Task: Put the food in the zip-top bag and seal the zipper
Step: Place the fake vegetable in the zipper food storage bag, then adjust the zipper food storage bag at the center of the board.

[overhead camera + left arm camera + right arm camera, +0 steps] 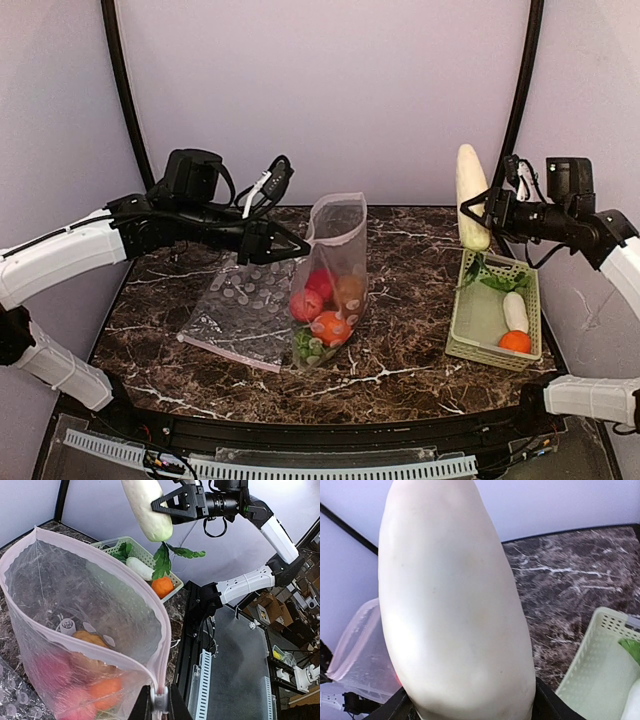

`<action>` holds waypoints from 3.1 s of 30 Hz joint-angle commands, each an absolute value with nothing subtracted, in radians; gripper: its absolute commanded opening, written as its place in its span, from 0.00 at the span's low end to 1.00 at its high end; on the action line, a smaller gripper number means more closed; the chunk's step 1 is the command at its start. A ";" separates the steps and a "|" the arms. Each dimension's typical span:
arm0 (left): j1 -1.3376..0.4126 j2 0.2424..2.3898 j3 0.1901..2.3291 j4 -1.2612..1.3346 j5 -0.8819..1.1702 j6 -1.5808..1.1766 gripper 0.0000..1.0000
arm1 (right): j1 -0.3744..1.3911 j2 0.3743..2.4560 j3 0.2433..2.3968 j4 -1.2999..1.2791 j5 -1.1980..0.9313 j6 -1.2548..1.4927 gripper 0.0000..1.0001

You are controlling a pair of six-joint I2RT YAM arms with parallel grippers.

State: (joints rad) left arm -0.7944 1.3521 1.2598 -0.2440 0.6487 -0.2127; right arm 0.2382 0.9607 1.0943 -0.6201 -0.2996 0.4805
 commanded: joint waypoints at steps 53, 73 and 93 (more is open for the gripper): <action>-0.876 1.310 1.229 -0.197 0.511 -0.266 0.01 | 1.030 1.255 0.946 0.340 0.193 0.406 0.45; -0.876 1.310 1.246 -0.273 0.690 -0.185 0.01 | 1.027 1.247 0.989 0.125 0.070 0.241 0.85; -0.876 1.324 1.261 -0.310 0.682 -0.164 0.01 | 0.907 1.230 1.175 -0.167 0.018 0.388 0.93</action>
State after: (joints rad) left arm -0.8734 1.3399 1.2430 -0.2901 0.6701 -0.1822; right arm 0.9314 1.1961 1.1145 -0.0616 0.0330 0.3359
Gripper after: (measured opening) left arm 0.080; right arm 0.931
